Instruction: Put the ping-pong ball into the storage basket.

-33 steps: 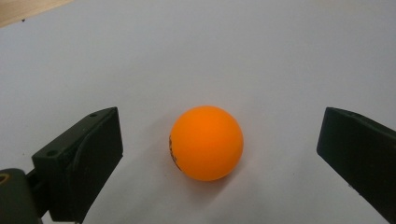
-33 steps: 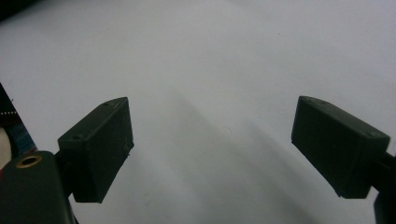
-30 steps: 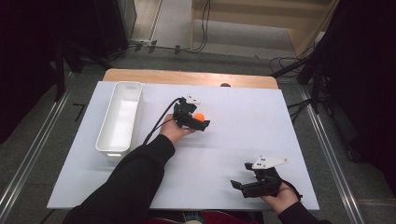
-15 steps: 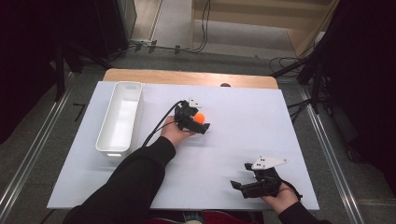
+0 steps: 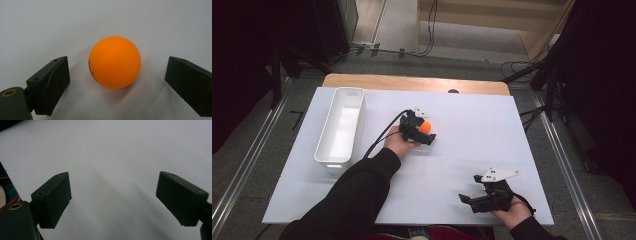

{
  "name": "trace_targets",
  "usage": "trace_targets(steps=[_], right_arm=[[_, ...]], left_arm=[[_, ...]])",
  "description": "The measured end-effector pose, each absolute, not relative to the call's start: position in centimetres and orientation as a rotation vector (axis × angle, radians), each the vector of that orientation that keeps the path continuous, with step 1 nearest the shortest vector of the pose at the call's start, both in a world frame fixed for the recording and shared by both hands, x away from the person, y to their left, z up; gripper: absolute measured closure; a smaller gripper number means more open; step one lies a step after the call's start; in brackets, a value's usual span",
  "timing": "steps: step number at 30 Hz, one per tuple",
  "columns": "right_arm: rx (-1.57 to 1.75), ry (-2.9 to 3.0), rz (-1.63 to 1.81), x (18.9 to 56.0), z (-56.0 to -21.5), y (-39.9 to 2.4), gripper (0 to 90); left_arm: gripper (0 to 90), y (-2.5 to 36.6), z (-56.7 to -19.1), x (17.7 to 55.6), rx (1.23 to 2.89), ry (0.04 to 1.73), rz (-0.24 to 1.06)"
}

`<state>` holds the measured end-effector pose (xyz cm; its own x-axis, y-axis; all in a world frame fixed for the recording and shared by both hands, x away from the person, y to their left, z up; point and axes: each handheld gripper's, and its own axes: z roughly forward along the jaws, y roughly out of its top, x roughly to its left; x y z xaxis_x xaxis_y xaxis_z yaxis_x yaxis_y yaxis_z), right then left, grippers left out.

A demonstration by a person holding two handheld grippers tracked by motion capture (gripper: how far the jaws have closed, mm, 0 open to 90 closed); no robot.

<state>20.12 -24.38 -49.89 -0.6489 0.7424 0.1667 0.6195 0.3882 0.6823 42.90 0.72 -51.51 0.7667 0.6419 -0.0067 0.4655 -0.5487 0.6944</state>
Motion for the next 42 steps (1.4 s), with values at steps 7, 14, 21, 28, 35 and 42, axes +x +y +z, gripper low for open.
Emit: trace_targets(steps=[7, 14, 21, 28, 35, 42], right_arm=[[1.223, 2.477, 1.102, 20.07, -49.91, -24.36, 11.5], [1.225, 2.475, 1.102, 20.04, -49.9, -24.36, 11.5], [1.216, 2.487, 1.091, 20.03, -50.01, -24.23, 11.5], [1.227, 2.48, 1.094, 20.01, -49.95, -24.27, 11.5], [1.222, 2.483, 1.091, 20.01, -49.96, -24.27, 11.5], [1.218, 2.486, 1.09, 20.01, -49.96, -24.27, 11.5]], left_arm=[[8.9, 0.51, -51.56, 42.72, 2.268, 0.82, 0.358], [22.5, 0.8, -51.48, 42.58, 2.233, 0.829, 0.385], [33.9, 0.84, -51.42, 42.41, 2.229, 0.807, 0.387], [46.0, 0.98, -51.38, 42.35, 2.215, 0.809, 0.392], [49.7, 0.99, -51.38, 42.32, 2.21, 0.814, 0.393], [49.8, 1.04, -51.37, 42.35, 2.209, 0.815, 0.388]])
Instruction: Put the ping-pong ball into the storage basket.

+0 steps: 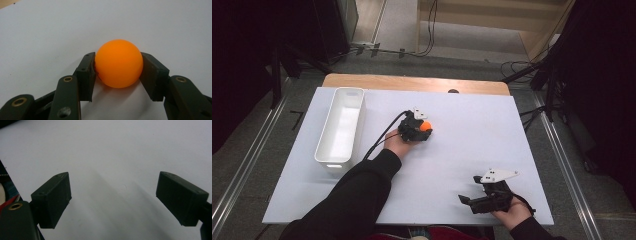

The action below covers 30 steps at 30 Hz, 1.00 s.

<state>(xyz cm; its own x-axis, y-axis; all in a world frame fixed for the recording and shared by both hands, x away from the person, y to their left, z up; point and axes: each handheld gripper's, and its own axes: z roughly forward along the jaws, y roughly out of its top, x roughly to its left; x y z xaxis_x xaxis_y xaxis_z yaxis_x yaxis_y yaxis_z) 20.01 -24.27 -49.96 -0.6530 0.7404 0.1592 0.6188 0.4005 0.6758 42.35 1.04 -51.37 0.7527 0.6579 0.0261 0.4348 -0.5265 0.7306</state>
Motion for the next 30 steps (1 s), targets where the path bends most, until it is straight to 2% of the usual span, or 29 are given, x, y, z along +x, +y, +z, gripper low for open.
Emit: trace_targets(steps=[14, 30], right_arm=[[1.217, 2.486, 1.09, 20.0, -49.9, -24.2, 11.5], [1.224, 2.49, 1.092, 19.9, -49.9, -24.2, 11.5]], left_arm=[[49.8, 1.3, -51.2, 42.0, 2.213, 0.812, 0.359], [49.7, 2.3, -49.2, 41.3, 2.185, 0.807, 0.311]])
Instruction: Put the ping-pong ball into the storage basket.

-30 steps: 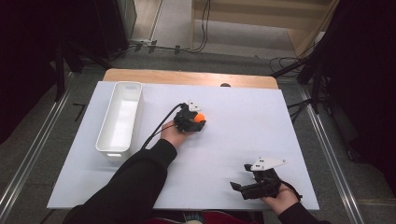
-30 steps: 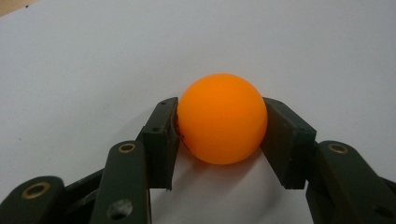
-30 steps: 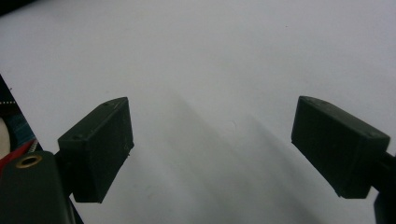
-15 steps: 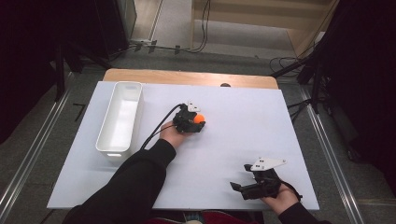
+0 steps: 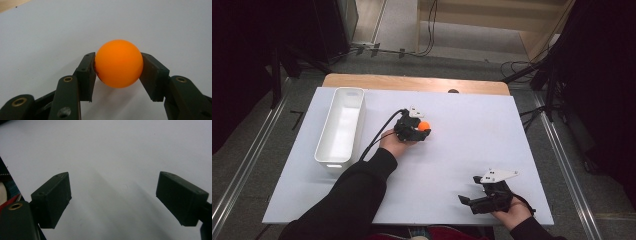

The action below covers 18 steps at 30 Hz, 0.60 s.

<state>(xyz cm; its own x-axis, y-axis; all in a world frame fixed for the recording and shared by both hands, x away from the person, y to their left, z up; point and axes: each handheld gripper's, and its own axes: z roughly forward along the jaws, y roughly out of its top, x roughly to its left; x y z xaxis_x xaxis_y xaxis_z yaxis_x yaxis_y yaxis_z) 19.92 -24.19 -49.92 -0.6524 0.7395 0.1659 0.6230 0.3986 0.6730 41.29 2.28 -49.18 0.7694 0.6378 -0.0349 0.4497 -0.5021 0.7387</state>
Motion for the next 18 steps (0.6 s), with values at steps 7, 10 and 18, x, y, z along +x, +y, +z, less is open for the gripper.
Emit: trace_targets(steps=[7, 10, 18], right_arm=[[1.226, 2.492, 1.093, 19.9, -49.9, -24.2, 11.5], [1.226, 2.491, 1.094, 19.9, -49.9, -24.2, 11.5], [1.226, 2.492, 1.092, 19.9, -49.9, -24.2, 11.5]], left_arm=[[49.7, 2.8, -48.4, 40.9, 2.177, 0.791, 0.306], [49.7, 2.9, -48.1, 40.7, 2.176, 0.791, 0.297], [49.7, 3.2, -47.4, 40.2, 2.174, 0.774, 0.285]])
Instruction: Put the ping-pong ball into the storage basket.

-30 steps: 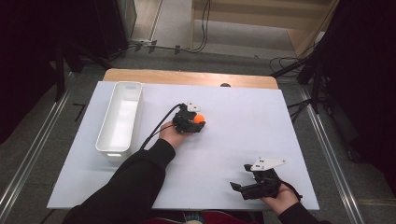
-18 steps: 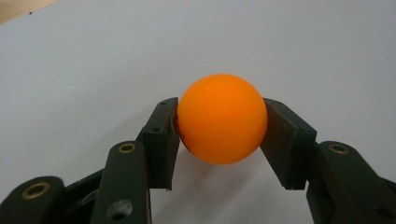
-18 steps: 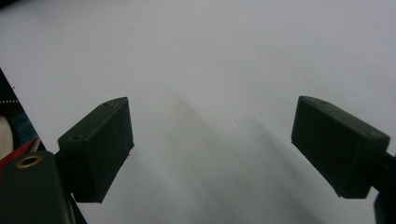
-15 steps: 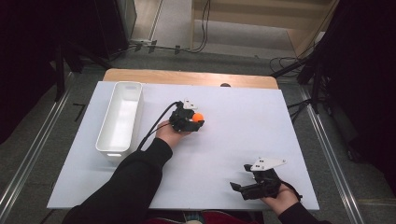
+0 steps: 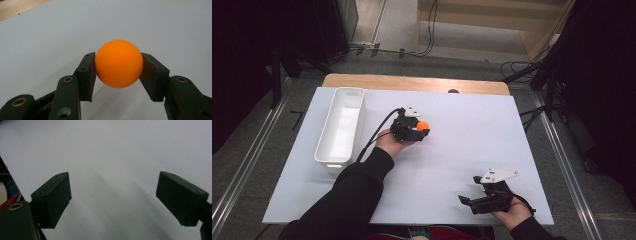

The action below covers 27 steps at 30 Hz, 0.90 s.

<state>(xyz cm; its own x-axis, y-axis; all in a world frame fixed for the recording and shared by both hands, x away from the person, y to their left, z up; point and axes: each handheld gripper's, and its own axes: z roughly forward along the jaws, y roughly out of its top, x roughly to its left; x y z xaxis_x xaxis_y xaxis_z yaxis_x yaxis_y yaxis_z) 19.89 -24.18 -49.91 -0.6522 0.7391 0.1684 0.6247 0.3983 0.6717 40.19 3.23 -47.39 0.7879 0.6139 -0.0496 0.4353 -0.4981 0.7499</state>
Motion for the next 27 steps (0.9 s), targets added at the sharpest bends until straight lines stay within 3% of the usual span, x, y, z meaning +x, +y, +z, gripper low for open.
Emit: trace_targets(steps=[27], right_arm=[[1.219, 2.495, 1.09, 19.9, -49.9, -24.2, 11.5]], left_arm=[[49.7, 4.1, -43.7, 38.1, 2.157, 0.742, 0.193]])
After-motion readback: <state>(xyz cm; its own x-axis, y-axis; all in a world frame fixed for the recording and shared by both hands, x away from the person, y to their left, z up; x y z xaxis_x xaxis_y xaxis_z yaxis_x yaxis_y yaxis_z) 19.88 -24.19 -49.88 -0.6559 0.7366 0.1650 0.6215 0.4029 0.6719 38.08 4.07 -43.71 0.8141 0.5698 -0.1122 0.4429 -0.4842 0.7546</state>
